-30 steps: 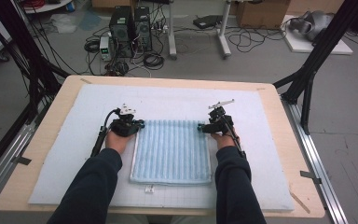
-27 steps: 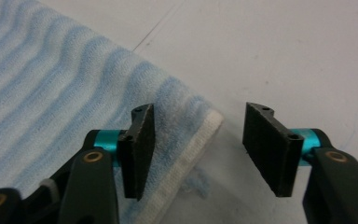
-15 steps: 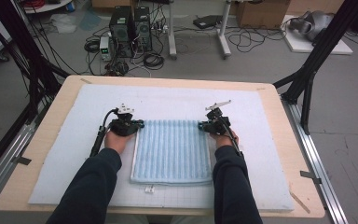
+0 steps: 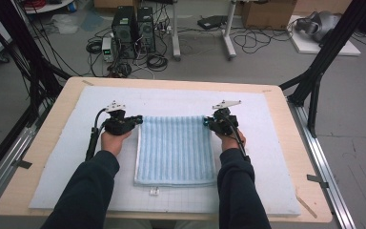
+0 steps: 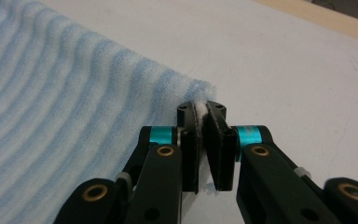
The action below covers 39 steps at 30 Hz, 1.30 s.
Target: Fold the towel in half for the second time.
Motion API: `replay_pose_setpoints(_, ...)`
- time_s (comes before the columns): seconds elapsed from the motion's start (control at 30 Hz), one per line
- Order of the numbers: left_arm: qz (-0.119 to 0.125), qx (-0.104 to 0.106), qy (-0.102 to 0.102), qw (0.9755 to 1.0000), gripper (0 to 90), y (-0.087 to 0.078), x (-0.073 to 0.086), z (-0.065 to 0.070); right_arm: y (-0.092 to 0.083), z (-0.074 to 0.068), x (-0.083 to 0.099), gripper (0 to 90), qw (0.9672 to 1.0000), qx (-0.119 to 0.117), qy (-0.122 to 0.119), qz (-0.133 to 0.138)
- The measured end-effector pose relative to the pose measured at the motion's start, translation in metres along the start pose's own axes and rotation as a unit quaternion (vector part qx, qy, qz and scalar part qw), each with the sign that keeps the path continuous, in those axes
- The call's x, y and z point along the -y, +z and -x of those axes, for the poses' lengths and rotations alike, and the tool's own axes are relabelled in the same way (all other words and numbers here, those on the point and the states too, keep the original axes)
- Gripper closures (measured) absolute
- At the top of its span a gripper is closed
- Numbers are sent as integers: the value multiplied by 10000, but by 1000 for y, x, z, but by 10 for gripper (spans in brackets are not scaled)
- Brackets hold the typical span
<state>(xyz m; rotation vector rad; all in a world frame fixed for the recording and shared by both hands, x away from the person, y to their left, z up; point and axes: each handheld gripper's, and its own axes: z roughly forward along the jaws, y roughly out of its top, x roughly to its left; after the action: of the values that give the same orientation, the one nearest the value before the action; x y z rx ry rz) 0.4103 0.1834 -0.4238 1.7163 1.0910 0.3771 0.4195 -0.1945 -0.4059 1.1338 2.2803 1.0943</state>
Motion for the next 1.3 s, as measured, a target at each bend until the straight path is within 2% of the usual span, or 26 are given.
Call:
replay_pose_setpoints(0.1,143,99,-18,9998,876,-7,-4,1,-10,-2,-3,844,9999,-4,-46,154)
replay_pose_setpoints(0.23,215,202,7,9996,876,-14,-6,3,-23,-5,-6,844,9991,-42,-61,415)
replay_pose_setpoints(0.33,293,289,58,9991,875,-20,-7,7,-29,-8,-6,842,9989,-46,-140,435)
replay_pose_setpoints(0.43,353,375,101,9986,875,-26,-5,11,-35,-10,-2,840,9986,-80,-119,511)
replay_pose_setpoints(0.5,410,427,49,9982,875,-30,-2,12,-38,-12,2,839,9983,-101,-93,559)
replay_pose_setpoints(0.6,406,483,101,9980,875,-35,1,16,-42,-15,8,837,9976,-178,-91,664)
replay_pose_setpoints(0.63,501,497,79,9975,874,-38,2,17,-45,-16,10,836,9975,-193,-71,681)
replay_pose_setpoints(0.8,599,629,77,9962,874,-50,8,24,-57,-23,18,836,9961,-288,-103,822)
replay_pose_setpoints(1.0,583,826,271,9945,873,-68,21,38,-70,-34,34,833,9950,-441,-161,886)
replay_pose_setpoints(1.07,629,856,300,9939,873,-73,26,42,-73,-37,40,833,9948,-494,-178,878)
replay_pose_setpoints(1.23,504,870,429,9940,873,-81,38,49,-80,-42,54,833,9941,-590,-159,898)
replay_pose_setpoints(1.3,522,889,403,9939,873,-83,43,50,-82,-46,58,832,9938,-620,-182,901)
